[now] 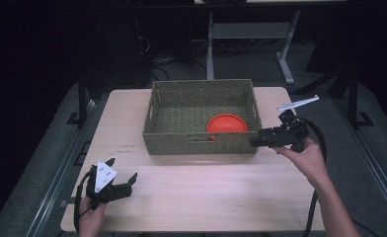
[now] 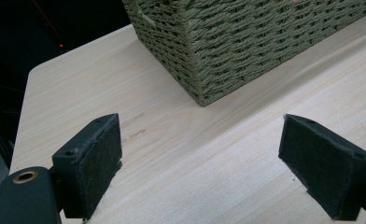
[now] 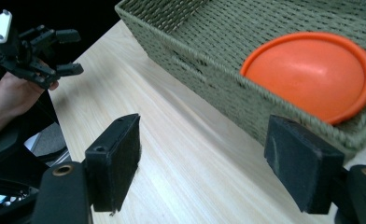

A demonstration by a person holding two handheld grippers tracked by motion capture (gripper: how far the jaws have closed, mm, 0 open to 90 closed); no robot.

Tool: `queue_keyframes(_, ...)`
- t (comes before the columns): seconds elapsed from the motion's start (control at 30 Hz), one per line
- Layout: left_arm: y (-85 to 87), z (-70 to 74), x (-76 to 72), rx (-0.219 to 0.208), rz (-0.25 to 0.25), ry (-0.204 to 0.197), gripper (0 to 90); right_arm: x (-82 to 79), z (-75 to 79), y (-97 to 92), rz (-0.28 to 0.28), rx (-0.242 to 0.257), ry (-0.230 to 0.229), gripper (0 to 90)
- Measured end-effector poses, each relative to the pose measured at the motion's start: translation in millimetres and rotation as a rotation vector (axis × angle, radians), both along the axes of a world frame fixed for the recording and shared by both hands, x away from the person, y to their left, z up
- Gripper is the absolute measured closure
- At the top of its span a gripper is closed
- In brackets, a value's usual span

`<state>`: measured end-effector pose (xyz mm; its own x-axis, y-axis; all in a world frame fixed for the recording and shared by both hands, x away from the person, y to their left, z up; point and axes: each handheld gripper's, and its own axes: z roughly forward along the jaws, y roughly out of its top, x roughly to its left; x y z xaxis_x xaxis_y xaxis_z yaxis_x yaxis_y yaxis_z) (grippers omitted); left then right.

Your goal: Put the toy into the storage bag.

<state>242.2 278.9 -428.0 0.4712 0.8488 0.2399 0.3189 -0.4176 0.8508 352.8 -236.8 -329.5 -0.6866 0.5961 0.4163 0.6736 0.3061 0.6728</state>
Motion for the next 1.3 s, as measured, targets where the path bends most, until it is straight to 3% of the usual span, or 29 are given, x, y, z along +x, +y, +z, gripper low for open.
queue_keyframes(0.47, -1.9, -0.7, 0.3, -0.003, -0.002, 0.002, 12.8, -26.2, -17.7, -18.8, -0.013, -0.008, 0.000, 24.8)
queue_keyframes(0.83, -1.2, -0.6, 0.0, -0.004, -0.004, -0.008, 12.8, -44.6, -47.8, -39.0, -0.055, 0.004, -0.002, 24.8)
queue_keyframes(1.0, -1.3, -0.5, -0.1, -0.005, -0.004, -0.009, 12.8, -54.8, -62.2, -43.7, -0.067, -0.015, 0.009, 24.8)
queue_keyframes(1.3, -2.1, -0.9, 0.7, -0.003, -0.009, -0.005, 12.8, -81.1, -92.8, -46.3, -0.134, -0.017, -0.026, 24.6)
